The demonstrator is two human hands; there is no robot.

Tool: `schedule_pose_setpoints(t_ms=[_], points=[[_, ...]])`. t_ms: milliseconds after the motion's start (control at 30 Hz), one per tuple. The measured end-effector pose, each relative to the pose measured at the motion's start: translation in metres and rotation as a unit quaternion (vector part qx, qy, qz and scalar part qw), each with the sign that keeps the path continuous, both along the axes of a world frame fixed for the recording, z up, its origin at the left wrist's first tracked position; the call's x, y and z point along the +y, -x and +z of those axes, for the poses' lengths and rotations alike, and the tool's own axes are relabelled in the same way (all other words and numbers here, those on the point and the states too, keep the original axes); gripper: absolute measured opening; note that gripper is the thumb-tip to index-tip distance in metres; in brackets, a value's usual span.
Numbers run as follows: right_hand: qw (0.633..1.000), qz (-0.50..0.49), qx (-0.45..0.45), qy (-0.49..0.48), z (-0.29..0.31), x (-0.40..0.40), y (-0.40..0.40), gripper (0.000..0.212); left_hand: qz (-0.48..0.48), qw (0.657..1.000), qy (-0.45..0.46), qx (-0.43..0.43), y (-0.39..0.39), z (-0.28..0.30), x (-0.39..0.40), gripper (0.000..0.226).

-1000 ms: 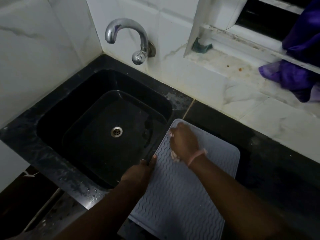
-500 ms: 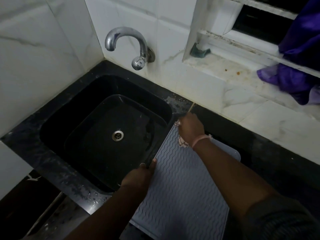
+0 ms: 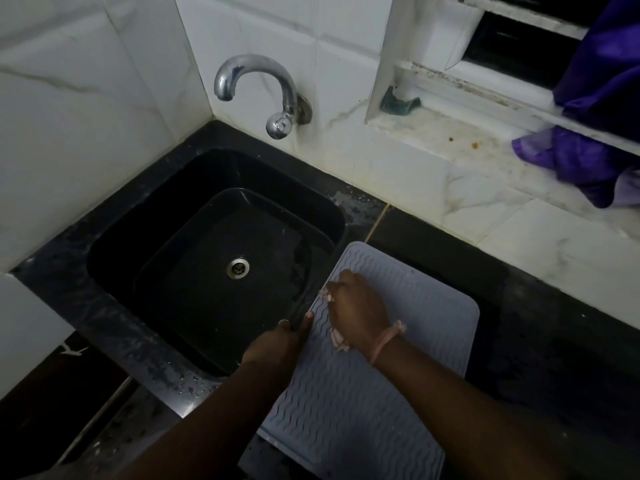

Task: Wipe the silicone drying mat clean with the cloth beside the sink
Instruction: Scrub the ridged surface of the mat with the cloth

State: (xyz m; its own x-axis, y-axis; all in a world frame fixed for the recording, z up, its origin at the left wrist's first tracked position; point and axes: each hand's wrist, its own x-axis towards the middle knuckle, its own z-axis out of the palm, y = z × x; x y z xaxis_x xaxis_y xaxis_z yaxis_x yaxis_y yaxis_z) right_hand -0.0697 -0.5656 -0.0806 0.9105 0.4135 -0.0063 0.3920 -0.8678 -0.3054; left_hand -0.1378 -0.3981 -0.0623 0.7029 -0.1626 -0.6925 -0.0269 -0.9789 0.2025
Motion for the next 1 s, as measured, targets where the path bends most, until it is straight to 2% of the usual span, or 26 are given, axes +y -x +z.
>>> schedule_pose_setpoints(t_ms=[167, 267, 400, 600, 700, 800, 867, 933, 1000], points=[[0.995, -0.088, -0.022, 0.031, 0.001, -0.02, -0.068, 0.021, -0.006, 1.0, -0.002, -0.021, 0.003, 0.003, -0.001, 0.096], [0.993, -0.104, -0.013, 0.053, 0.006, -0.016, -0.077, 0.018, 0.004, 1.0, 0.006, -0.029, 0.004, 0.001, 0.001, 0.095], [0.994, -0.105, -0.001, 0.039, 0.01, -0.003, -0.044, 0.021, 0.016, 0.999, 0.021, -0.021, 0.003, 0.002, 0.003, 0.097], [0.999, -0.02, 0.014, 0.035, 0.007, 0.022, 0.041, 0.025, 0.02, 0.999, 0.01, -0.039, 0.004, 0.004, 0.006, 0.113], [0.999, 0.002, 0.012, 0.03, 0.009, 0.013, 0.033, 0.021, 0.032, 0.997, 0.017, -0.07, 0.017, 0.0, 0.011, 0.097], [0.997, -0.051, -0.006, 0.049, 0.012, -0.004, -0.004, 0.018, 0.005, 0.992, 0.014, -0.127, 0.039, -0.007, 0.018, 0.068], [0.995, -0.068, 0.003, 0.07, 0.012, -0.006, -0.02, 0.019, 0.023, 0.985, 0.04, -0.164, 0.056, -0.009, 0.021, 0.042], [0.993, -0.061, 0.006, 0.097, 0.01, -0.002, -0.022, 0.02, 0.016, 0.976, 0.054, -0.21, 0.072, -0.009, 0.025, 0.032], [0.992, -0.057, 0.002, 0.117, 0.009, 0.003, -0.018, 0.022, 0.06, 0.973, 0.073, -0.209, 0.084, -0.011, 0.03, 0.031]])
